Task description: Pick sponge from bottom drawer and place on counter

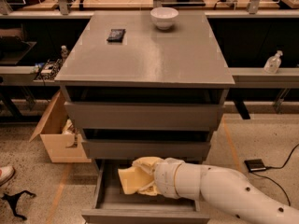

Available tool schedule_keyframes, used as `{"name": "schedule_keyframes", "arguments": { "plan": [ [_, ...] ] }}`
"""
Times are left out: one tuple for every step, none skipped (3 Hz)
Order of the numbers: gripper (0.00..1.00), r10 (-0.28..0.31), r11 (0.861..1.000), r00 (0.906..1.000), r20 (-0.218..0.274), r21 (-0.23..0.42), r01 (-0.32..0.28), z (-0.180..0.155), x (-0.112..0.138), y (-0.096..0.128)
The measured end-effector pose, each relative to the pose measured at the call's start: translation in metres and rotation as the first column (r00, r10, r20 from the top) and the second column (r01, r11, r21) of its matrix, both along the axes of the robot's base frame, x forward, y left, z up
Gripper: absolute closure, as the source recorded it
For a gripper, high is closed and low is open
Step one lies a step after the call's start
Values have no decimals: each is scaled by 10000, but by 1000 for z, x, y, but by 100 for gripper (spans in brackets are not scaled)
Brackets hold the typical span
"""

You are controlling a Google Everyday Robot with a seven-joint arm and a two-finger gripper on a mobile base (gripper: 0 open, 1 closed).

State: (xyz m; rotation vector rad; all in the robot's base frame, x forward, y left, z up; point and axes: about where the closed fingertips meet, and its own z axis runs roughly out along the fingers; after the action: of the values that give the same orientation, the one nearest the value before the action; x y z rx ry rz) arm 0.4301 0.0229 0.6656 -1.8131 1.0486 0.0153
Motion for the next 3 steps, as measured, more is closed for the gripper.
{"name": "schedule_keyframes", "arguments": {
  "plan": [
    [100, -113, 9998, 9997, 216, 145, 110, 11, 13, -1],
    [100, -120, 9998, 9953, 961, -114, 131, 47, 42, -1],
    [100, -260, 9987, 9837, 1777, -388, 334, 91, 75, -2]
  ]
}}
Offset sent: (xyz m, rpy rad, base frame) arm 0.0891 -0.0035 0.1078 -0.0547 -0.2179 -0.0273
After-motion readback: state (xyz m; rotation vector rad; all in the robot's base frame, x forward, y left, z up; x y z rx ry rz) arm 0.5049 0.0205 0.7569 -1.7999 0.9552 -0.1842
